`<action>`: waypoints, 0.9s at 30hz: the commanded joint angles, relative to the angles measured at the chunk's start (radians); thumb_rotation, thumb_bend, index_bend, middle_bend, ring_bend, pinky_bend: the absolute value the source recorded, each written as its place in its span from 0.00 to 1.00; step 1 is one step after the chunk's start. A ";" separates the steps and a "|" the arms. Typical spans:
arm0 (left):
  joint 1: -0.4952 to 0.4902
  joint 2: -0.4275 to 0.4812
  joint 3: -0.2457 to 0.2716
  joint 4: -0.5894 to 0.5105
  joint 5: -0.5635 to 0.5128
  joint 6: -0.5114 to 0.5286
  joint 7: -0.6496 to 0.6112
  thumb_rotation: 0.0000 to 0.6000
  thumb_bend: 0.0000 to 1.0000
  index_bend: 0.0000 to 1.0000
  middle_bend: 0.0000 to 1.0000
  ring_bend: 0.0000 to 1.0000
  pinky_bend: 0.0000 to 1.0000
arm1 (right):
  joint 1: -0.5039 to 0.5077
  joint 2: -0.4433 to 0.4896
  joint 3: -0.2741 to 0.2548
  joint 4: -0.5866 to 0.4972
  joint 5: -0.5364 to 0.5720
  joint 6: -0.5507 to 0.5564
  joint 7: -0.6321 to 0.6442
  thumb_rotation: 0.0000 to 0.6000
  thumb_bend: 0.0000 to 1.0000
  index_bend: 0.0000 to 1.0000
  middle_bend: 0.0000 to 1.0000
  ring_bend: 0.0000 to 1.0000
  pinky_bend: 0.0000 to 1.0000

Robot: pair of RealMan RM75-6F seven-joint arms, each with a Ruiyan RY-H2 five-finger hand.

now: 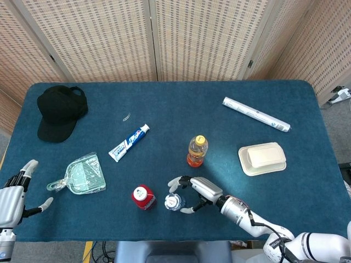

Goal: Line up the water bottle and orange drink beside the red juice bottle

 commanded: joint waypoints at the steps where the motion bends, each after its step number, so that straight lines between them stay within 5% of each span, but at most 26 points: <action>1: 0.000 -0.001 -0.001 0.003 0.001 0.001 0.000 1.00 0.15 0.13 0.08 0.17 0.18 | 0.001 -0.002 -0.006 0.006 -0.006 0.008 0.005 1.00 0.14 0.19 0.13 0.10 0.23; 7: 0.001 -0.005 0.000 0.003 0.002 0.003 0.000 1.00 0.15 0.13 0.08 0.17 0.18 | -0.006 0.017 -0.010 -0.002 -0.017 0.041 0.008 1.00 0.12 0.00 0.04 0.05 0.19; 27: -0.009 -0.010 -0.006 -0.001 0.012 -0.002 0.005 1.00 0.15 0.13 0.08 0.17 0.18 | -0.206 0.383 -0.073 -0.234 -0.084 0.364 -0.120 1.00 0.12 0.01 0.11 0.04 0.18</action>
